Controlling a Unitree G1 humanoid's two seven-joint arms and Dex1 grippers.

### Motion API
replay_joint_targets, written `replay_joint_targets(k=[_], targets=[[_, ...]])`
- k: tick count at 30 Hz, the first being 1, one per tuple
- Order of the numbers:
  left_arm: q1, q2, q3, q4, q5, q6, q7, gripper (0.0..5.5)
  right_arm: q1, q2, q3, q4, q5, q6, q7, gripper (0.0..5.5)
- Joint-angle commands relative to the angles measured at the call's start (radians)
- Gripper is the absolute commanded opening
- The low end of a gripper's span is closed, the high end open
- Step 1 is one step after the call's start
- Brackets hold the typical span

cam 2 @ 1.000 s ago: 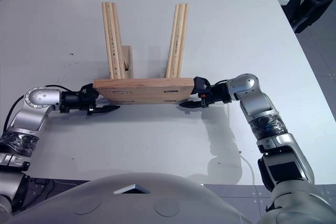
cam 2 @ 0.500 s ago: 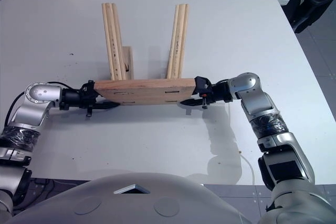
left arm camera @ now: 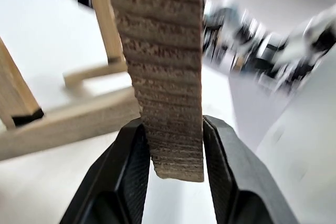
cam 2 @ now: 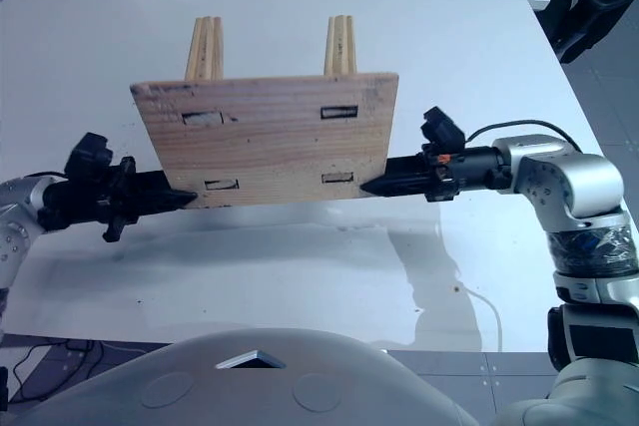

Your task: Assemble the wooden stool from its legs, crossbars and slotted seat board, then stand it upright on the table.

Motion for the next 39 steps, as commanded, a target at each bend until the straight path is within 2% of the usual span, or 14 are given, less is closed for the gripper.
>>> replay_joint_targets(k=[1, 5, 12, 15, 19, 22, 27, 34, 39], targets=[[0.109, -0.194, 0.008, -0.377, -0.736, -0.042, 0.703, 1.4, -0.02, -0.013, -0.078, -0.15, 1.095, 0.076, -0.674, 1.41], [0.111, -0.278, -0.034, -0.44, -0.814, -0.148, 0.897, 1.4, 0.006, 0.148, -0.145, -0.186, 1.111, 0.014, -0.822, 1.41], [-0.027, -0.445, -0.06, -0.499, -0.844, -0.315, 1.342, 1.4, 0.033, 0.549, -0.206, -0.398, 1.111, -0.241, -1.296, 1.41], [-0.095, -0.504, -0.044, -0.455, -0.83, -0.388, 1.536, 1.39, 0.032, 0.65, -0.204, -0.459, 1.111, -0.331, -1.499, 1.41], [-0.149, -0.56, -0.028, -0.427, -0.819, -0.454, 1.709, 1.39, -0.001, 0.771, -0.225, -0.495, 1.111, -0.436, -1.746, 1.41], [-0.178, -0.58, -0.023, -0.428, -0.813, -0.467, 1.8, 1.36, -0.059, 0.823, -0.244, -0.482, 1.111, -0.497, -1.906, 1.4], [-0.244, -0.635, -0.043, -0.351, -0.753, -0.459, 1.938, 1.33, -0.079, 0.832, -0.233, -0.415, 1.109, -0.521, -2.048, 1.32], [-0.26, -0.707, -0.006, -0.271, -0.655, -0.46, 2.041, 1.33, -0.062, 0.836, -0.21, -0.361, 1.077, -0.536, -2.133, 1.31], [-0.215, -0.748, 0.0, -0.166, -0.575, -0.43, 2.013, 1.33, -0.004, 0.834, -0.195, -0.267, 0.981, -0.522, -2.138, 1.3]])
